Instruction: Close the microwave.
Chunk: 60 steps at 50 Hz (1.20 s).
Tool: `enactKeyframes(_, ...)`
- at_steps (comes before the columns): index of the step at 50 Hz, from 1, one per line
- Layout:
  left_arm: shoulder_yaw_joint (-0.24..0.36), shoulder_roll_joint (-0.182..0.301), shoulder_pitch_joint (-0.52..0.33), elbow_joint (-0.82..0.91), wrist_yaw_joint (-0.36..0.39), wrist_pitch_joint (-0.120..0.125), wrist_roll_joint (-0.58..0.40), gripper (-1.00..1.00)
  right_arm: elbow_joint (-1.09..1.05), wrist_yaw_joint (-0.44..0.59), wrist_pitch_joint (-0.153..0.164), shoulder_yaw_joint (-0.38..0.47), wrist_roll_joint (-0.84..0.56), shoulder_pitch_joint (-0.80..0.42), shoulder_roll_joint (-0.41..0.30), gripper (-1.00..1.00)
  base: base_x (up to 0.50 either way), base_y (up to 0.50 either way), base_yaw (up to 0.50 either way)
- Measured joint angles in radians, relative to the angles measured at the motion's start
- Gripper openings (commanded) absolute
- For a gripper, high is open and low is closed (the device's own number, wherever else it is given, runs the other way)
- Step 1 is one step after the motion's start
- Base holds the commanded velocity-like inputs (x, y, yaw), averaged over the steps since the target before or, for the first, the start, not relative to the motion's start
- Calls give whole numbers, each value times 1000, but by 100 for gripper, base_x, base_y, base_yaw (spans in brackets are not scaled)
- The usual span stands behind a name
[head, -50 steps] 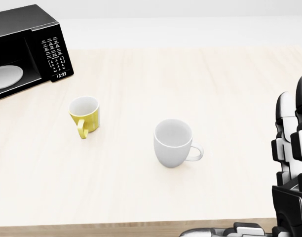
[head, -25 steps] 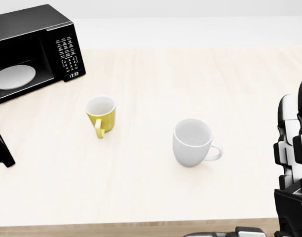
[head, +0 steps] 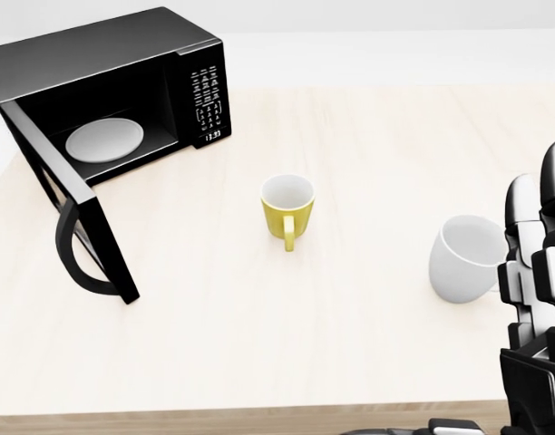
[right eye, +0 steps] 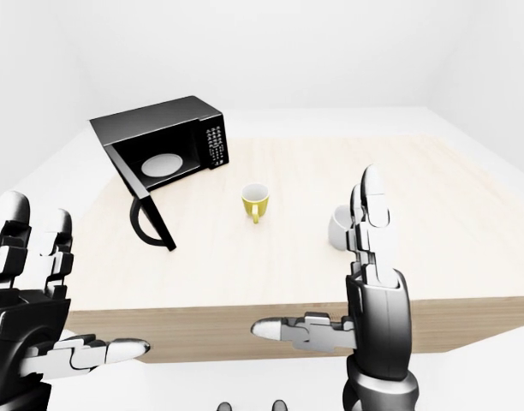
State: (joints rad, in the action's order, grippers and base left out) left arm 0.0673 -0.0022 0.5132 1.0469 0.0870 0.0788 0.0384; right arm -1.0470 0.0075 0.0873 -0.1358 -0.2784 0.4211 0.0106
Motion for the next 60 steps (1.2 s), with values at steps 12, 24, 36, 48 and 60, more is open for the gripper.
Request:
enactKeyframes(12, 3, -5, -4, 0, 5, 7, -3, 100, 0, -10, 0, -12, -2, 1, -10, 100, 0, 50, 0)
enactKeyframes(24, 1, -13, -7, 0, 13, 8, -13, 100, 0, -21, 0, -21, -1, 2, -21, 100, 0, 50, 0)
enactKeyframes(36, 1, -15, -8, 0, 16, 8, -15, 100, 0, -27, 0, -26, 0, 2, -27, 100, 0, 50, 0)
enactKeyframes(48, 4, -17, -9, 0, 20, 8, -15, 100, 0, -31, 0, -29, 0, 2, -31, 100, 0, 50, 0)
enactKeyframes(60, 3, -18, -6, 0, 23, 8, -17, 100, 0, -35, 0, -33, -2, 4, -34, 100, 0, 50, 0)
